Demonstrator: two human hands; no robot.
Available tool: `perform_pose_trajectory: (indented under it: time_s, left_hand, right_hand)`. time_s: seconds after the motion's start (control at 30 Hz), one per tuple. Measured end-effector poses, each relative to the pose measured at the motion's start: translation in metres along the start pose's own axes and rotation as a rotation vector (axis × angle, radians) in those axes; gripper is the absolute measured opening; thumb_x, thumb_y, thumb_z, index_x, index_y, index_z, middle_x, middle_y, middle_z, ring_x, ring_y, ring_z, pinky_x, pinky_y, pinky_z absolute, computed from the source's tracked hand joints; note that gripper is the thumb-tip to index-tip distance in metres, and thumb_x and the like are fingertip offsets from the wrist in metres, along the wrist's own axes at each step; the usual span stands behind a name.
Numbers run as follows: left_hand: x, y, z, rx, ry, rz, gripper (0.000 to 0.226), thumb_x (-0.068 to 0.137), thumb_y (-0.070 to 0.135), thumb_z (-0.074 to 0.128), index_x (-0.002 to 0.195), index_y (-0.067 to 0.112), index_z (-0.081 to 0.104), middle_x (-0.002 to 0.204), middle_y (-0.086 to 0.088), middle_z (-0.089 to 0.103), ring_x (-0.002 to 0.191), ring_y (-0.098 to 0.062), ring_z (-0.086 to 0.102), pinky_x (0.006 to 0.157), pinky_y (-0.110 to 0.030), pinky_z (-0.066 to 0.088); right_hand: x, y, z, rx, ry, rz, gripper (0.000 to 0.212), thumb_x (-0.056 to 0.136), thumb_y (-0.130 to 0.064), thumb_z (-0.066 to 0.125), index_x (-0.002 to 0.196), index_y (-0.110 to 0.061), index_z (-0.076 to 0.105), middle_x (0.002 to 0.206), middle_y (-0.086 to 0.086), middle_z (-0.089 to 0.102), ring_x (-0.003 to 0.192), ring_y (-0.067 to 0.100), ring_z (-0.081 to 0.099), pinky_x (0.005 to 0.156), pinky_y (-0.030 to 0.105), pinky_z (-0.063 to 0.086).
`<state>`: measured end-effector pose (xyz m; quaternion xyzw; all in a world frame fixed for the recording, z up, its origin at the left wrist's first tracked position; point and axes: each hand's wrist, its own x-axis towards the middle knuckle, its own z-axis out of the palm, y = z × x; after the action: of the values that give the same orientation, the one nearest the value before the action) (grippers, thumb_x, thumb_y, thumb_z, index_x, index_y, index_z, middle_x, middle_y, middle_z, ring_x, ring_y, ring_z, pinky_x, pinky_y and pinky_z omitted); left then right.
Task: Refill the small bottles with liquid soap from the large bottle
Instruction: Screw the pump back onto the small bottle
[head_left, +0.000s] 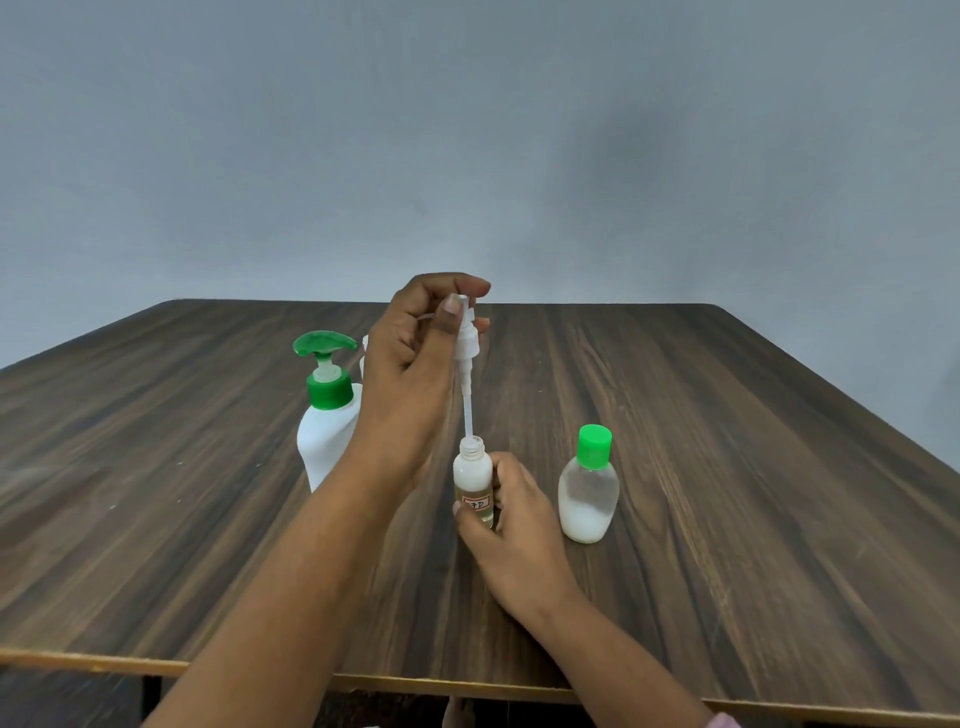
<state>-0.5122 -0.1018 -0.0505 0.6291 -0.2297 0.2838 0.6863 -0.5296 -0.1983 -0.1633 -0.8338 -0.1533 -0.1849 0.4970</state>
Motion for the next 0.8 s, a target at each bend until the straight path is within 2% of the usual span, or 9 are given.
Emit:
perform_pose_trajectory:
  time_s: [0.17,0.3,0.4,0.5,0.6,0.7,0.73,0.8]
  left_hand:
    - [-0.008,-0.015,0.002,-0.021,0.000,-0.124,0.021,0.099,0.011,0.043,0.096,0.019,0.062,0.096,0.016,0.065,0.091,-0.014,0.063,0.088,-0.031,0.052]
    - [-0.020,-0.031,0.002,0.018,-0.013,-0.164,0.009,0.093,0.018,0.055,0.095,0.021,0.064,0.087,0.013,0.065,0.086,-0.012,0.066,0.084,-0.033,0.054]
    - [-0.028,-0.043,-0.002,-0.004,0.000,-0.164,0.011,0.084,0.022,0.065,0.091,0.029,0.068,0.087,0.002,0.066,0.083,-0.015,0.064,0.078,-0.027,0.053]
    - [-0.038,-0.054,-0.005,-0.007,-0.021,-0.153,0.016,0.080,0.019,0.070,0.088,0.032,0.073,0.089,-0.001,0.068,0.083,-0.018,0.060,0.074,-0.023,0.049]
    - [-0.044,-0.060,-0.005,-0.058,0.003,-0.171,0.025,0.078,0.016,0.072,0.099,0.030,0.072,0.084,-0.005,0.065,0.085,-0.022,0.057,0.075,-0.019,0.049]
    - [-0.045,-0.059,-0.005,-0.163,0.033,-0.229,0.046,0.073,0.013,0.070,0.117,0.023,0.062,0.087,-0.029,0.057,0.089,-0.026,0.056,0.083,-0.019,0.050]
    - [-0.045,-0.059,-0.005,-0.209,0.035,-0.261,0.051,0.071,0.011,0.071,0.120,0.023,0.059,0.091,-0.032,0.058,0.091,-0.027,0.058,0.087,-0.023,0.051]
    - [-0.047,-0.061,-0.006,-0.275,0.037,-0.317,0.058,0.070,0.008,0.077,0.122,0.022,0.055,0.094,-0.021,0.063,0.097,-0.028,0.064,0.093,-0.032,0.051]
  right_hand:
    - [0.001,0.000,0.000,-0.002,-0.001,0.004,0.019,0.087,-0.016,0.061,0.103,-0.021,0.052,0.096,-0.006,0.055,0.085,0.008,0.053,0.073,0.024,0.046]
    - [-0.001,0.000,0.001,0.012,0.000,0.008,0.021,0.087,-0.016,0.062,0.105,-0.021,0.053,0.098,-0.006,0.055,0.086,0.008,0.054,0.074,0.024,0.048]
    - [-0.002,0.001,0.001,0.023,0.007,-0.001,0.020,0.086,-0.014,0.062,0.102,-0.021,0.053,0.096,-0.006,0.055,0.085,0.007,0.054,0.072,0.021,0.045]
    - [0.000,0.000,0.001,0.029,0.015,-0.002,0.018,0.084,-0.012,0.062,0.096,-0.020,0.051,0.093,-0.005,0.054,0.083,0.007,0.053,0.069,0.019,0.042]
    - [0.000,0.000,0.002,0.019,0.004,-0.001,0.017,0.084,-0.013,0.062,0.093,-0.021,0.049,0.091,-0.005,0.053,0.081,0.007,0.052,0.067,0.020,0.041]
    - [-0.001,0.002,0.001,0.015,0.019,-0.013,0.018,0.083,-0.012,0.061,0.090,-0.022,0.048,0.088,-0.005,0.053,0.078,0.006,0.051,0.065,0.018,0.038]
    - [-0.001,0.002,0.001,0.021,0.018,-0.011,0.018,0.083,-0.012,0.061,0.090,-0.022,0.048,0.088,-0.006,0.053,0.078,0.005,0.051,0.065,0.017,0.037]
    - [-0.001,0.004,0.001,0.036,0.015,-0.015,0.017,0.083,-0.013,0.061,0.094,-0.022,0.051,0.090,-0.006,0.054,0.080,0.005,0.052,0.066,0.018,0.040]
